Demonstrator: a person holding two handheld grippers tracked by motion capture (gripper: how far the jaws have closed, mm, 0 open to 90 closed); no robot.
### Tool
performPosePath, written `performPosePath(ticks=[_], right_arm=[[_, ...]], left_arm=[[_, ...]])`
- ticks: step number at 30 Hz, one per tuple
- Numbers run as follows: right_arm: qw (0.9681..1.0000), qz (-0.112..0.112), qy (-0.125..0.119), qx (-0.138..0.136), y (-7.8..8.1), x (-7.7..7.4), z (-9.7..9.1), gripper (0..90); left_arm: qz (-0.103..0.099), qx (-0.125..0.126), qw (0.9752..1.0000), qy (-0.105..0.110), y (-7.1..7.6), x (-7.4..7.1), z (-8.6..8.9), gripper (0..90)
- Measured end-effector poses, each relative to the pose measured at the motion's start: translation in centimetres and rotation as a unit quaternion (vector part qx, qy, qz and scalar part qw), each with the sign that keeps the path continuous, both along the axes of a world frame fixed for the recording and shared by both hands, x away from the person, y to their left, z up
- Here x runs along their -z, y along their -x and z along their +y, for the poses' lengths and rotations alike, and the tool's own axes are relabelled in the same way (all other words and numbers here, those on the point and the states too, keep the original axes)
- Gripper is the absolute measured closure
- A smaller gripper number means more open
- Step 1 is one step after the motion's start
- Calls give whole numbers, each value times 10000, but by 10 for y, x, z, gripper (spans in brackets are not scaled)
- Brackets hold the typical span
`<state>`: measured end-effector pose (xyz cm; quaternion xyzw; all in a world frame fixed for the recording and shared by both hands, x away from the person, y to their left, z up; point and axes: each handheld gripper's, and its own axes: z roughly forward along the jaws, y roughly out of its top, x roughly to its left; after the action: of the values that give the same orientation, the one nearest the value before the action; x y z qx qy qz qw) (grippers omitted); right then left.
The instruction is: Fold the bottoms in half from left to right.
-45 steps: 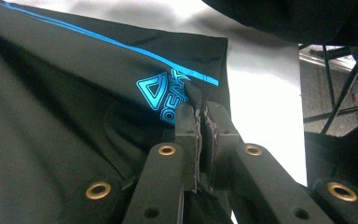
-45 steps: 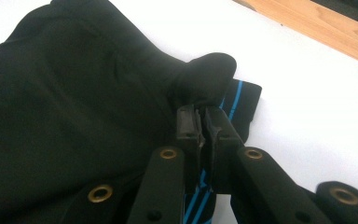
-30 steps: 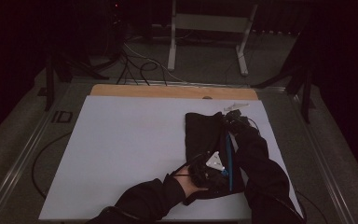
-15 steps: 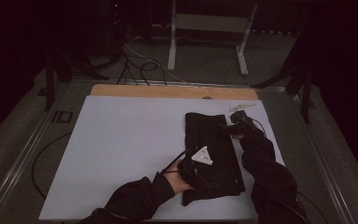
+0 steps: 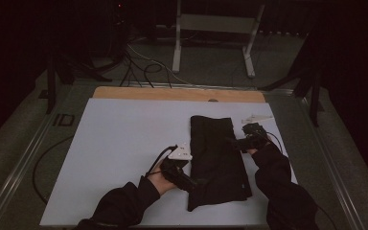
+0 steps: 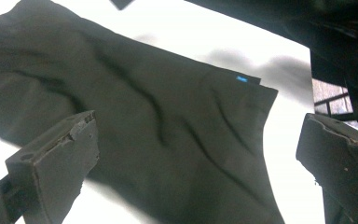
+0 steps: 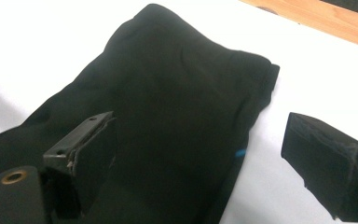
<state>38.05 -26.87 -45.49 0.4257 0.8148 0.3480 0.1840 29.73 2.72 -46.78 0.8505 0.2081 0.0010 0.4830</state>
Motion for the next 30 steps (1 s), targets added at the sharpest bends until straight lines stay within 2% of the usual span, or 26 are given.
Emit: performPosePath(ticks=[1, 4, 7, 9, 11, 12, 13, 14, 15, 18, 20, 21, 22, 24, 25, 27, 29, 30], right_arm=[[10000, 3, -38, -9, 4, 0, -2, 110], [9995, 206, -214, -73, 16, 1, -6, 141], [9997, 213, -153, 14, 31, 0, -6, 150], [9994, 195, -272, 16, 41, 0, -7, 143], [9995, 243, -205, 18, 54, 1, -6, 165], [9994, 267, -200, 30, 59, 1, -7, 192], [9991, 349, -242, 38, 71, 2, -9, 261], [9991, 349, -242, 38, 71, 2, -9, 261], [9990, 394, -172, 75, 76, 3, -11, 309], [9971, 651, -370, 135, 89, 6, -19, 449], [9962, 791, -298, 184, 97, 10, -22, 509], [9962, 791, -298, 184, 97, 10, -22, 509], [9942, 1010, -298, 228, 102, 17, -25, 532], [9922, 1172, -333, 250, 106, 22, -26, 542], [9912, 1242, -397, 219, 107, 24, -27, 542], [9898, 1356, -351, 253, 109, 28, -27, 570], [9880, 1457, -450, 244, 110, 30, -27, 590], [9874, 1511, -395, 246, 109, 32, -26, 596]], left_arm=[[-27, -28, 10000, 39, 0, 1, 4, 2], [-50, -88, 9999, 65, -1, 5, 12, 2], [-10, -169, 9998, 89, -2, 9, 17, 2], [5, -225, 9997, 91, -2, 11, 19, 2], [29, -254, 9996, 121, -3, 12, 21, 2], [37, -284, 9995, 132, -3, 12, 22, 2], [37, -293, 9995, 133, -4, 13, 23, 2], [40, -293, 9995, 133, -4, 13, 23, 2], [43, -305, 9994, 137, -4, 13, 23, 2], [38, -313, 9994, 164, -4, 14, 24, 2], [31, -325, 9993, 162, -4, 14, 23, 2], [31, -325, 9993, 162, -4, 14, 23, 2], [36, -321, 9993, 179, -3, 14, 23, 2], [37, -325, 9993, 164, -3, 15, 23, 2], [39, -327, 9993, 183, -3, 15, 23, 2], [40, -330, 9993, 178, -3, 15, 23, 2], [55, -331, 9993, 187, -4, 16, 23, 2], [60, -334, 9993, 186, -4, 16, 23, 2]])
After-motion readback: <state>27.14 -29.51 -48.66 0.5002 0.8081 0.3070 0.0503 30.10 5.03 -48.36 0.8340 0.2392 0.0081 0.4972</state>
